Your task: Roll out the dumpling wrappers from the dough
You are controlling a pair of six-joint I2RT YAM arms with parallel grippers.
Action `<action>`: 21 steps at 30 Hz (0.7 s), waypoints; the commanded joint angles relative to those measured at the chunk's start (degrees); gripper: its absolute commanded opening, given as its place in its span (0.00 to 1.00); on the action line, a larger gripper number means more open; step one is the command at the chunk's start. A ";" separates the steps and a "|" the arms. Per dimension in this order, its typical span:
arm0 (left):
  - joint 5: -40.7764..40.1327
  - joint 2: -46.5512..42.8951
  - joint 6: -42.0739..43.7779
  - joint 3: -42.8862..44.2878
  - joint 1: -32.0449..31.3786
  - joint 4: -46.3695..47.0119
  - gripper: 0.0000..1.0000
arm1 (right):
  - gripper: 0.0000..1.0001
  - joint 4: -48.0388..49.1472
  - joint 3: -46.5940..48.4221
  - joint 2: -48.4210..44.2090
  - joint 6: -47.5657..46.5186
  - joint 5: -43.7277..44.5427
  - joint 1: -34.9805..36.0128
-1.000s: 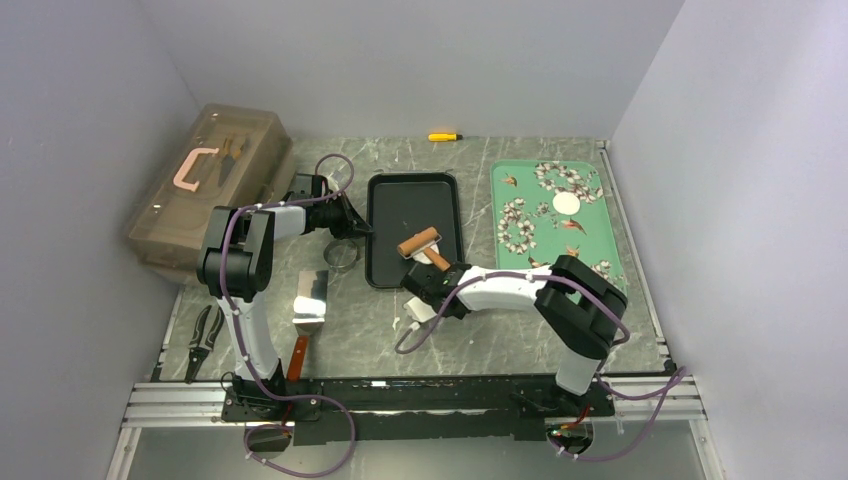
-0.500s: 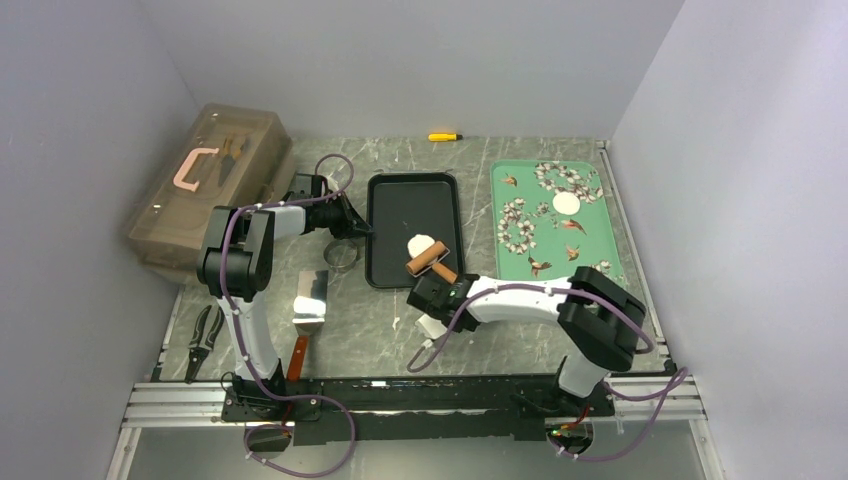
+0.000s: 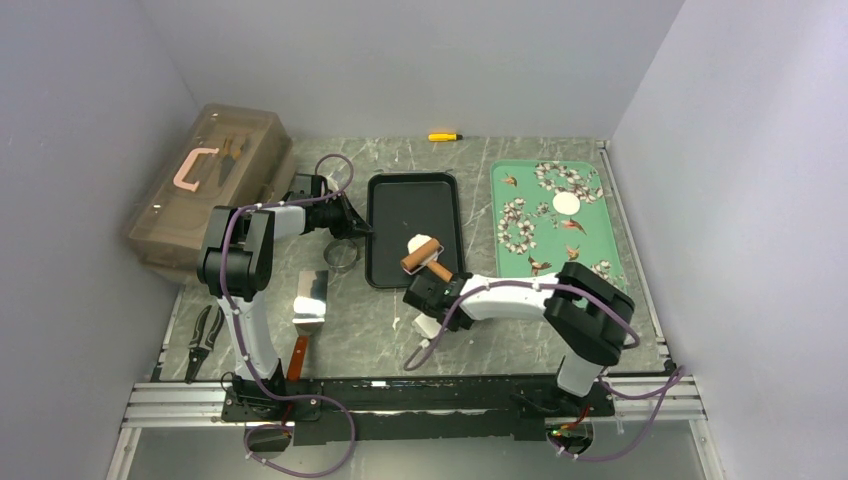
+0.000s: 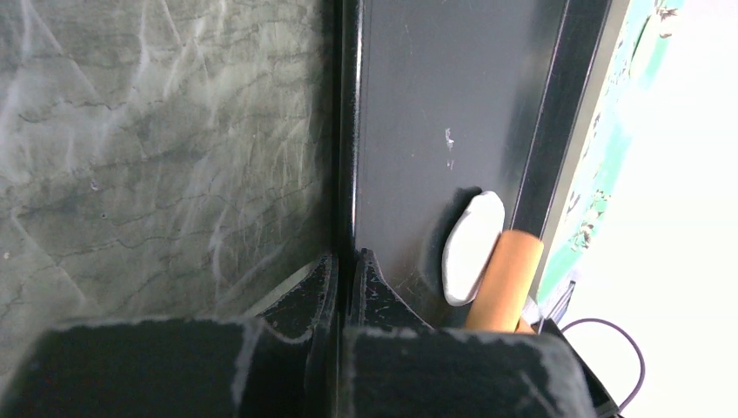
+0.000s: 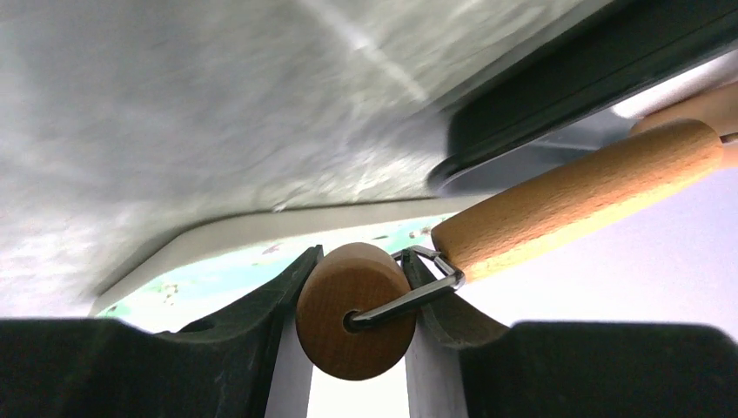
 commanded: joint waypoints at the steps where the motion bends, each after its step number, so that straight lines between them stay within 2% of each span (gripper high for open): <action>1: -5.91 3.42 0.63 -0.52 0.80 -4.73 0.00 | 0.00 -9.45 -1.41 -5.67 4.17 0.62 3.42; 5: -5.95 3.26 0.64 -0.67 0.81 -4.57 0.00 | 0.00 -5.91 -1.32 -5.60 1.70 0.58 2.91; 11: -5.65 3.13 0.86 -0.67 0.81 -4.54 0.00 | 0.00 1.69 5.77 3.26 -3.23 0.38 -0.05; 16: -2.31 1.79 2.56 -0.08 0.65 -2.65 0.00 | 0.00 2.05 7.74 0.79 1.21 -0.87 -1.13; 17: -2.07 1.26 3.43 0.98 0.57 -2.95 0.05 | 0.00 2.63 8.06 -0.97 2.27 -1.81 -1.24; 20: -2.19 -1.05 6.38 2.52 0.15 -3.78 0.30 | 0.00 6.48 9.18 -4.98 4.14 -0.85 -1.99; 21: -2.05 -2.04 7.03 2.77 0.11 -3.84 0.39 | 0.00 10.46 8.99 -5.70 3.42 0.78 -2.32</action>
